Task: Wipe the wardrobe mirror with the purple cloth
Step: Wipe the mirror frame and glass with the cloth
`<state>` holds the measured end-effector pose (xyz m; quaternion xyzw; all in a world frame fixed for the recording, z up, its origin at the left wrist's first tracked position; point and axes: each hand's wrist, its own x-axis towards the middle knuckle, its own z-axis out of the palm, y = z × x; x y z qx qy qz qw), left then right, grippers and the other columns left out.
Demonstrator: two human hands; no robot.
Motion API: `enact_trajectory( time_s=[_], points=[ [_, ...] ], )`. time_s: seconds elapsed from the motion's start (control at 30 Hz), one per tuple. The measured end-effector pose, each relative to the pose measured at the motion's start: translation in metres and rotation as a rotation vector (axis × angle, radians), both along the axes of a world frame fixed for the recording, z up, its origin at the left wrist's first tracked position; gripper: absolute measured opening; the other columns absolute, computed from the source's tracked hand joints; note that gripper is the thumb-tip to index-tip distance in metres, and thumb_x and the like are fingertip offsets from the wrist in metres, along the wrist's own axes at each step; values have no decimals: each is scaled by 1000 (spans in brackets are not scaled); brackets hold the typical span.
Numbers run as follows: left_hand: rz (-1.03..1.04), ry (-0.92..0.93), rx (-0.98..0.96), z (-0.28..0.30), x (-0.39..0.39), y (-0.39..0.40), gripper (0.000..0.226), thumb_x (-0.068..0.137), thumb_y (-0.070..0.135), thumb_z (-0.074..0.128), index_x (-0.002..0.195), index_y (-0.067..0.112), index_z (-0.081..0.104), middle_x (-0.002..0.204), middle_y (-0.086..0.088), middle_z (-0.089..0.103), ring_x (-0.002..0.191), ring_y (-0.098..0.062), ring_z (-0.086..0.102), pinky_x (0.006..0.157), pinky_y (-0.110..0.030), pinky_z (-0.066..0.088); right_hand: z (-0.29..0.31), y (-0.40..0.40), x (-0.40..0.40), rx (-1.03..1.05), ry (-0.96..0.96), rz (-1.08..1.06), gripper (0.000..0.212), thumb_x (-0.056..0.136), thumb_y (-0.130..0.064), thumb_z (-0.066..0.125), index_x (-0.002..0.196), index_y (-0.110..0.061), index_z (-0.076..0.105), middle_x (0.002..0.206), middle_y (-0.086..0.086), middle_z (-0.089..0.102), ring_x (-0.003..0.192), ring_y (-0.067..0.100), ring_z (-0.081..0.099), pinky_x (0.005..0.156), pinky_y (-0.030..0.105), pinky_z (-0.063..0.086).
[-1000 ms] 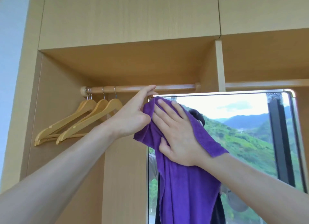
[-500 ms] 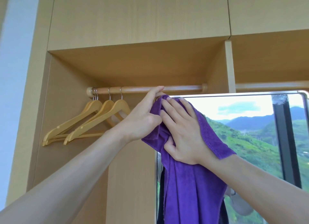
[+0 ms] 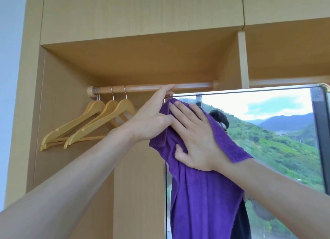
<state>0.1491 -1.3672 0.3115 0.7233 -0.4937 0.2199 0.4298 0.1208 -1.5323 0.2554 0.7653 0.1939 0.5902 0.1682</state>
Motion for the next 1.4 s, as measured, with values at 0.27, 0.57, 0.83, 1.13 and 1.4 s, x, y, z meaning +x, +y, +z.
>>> enact_trajectory(
  time_s=[0.27, 0.57, 0.83, 1.13, 1.4],
  points=[
    [23, -34, 23, 1, -4, 1, 94, 61, 21, 51, 152, 35, 28, 151, 13, 34, 86, 3, 51, 77, -15, 43, -4, -38, -32, 181, -77, -168, 79, 78, -38, 48, 150, -6, 41, 161, 10, 33, 154, 25, 21, 123, 49, 18],
    [-66, 28, -9, 0, -9, 5, 97, 60, 16, 48, 152, 35, 25, 150, 13, 33, 68, 3, 55, 68, -17, 41, -10, -17, -32, 323, -144, -221, 76, 71, -29, 51, 141, 1, 47, 156, 17, 40, 150, 35, 27, 121, 53, 22],
    [-50, 21, -26, 2, 12, -2, 84, 65, 13, 43, 146, 34, 36, 149, 13, 40, 139, -6, 37, 119, -35, 30, -5, 24, 12, 191, -67, -25, 76, 67, -21, 56, 140, 0, 53, 156, 14, 41, 151, 33, 27, 121, 54, 19],
    [56, -22, -15, 1, 16, -12, 85, 64, 12, 41, 147, 29, 42, 144, 15, 38, 88, -4, 52, 70, -19, 49, -127, 6, 9, 59, 118, -82, 73, 68, -23, 50, 138, -3, 56, 161, 13, 33, 152, 30, 24, 123, 51, 17],
    [138, -167, 7, 0, 25, -20, 77, 81, 30, 79, 147, 27, 38, 148, 15, 35, 128, 2, 36, 105, -18, 30, -102, -7, -6, 168, 63, -158, 77, 67, -28, 61, 140, -4, 54, 160, 10, 35, 152, 28, 24, 124, 51, 16]
  ],
)
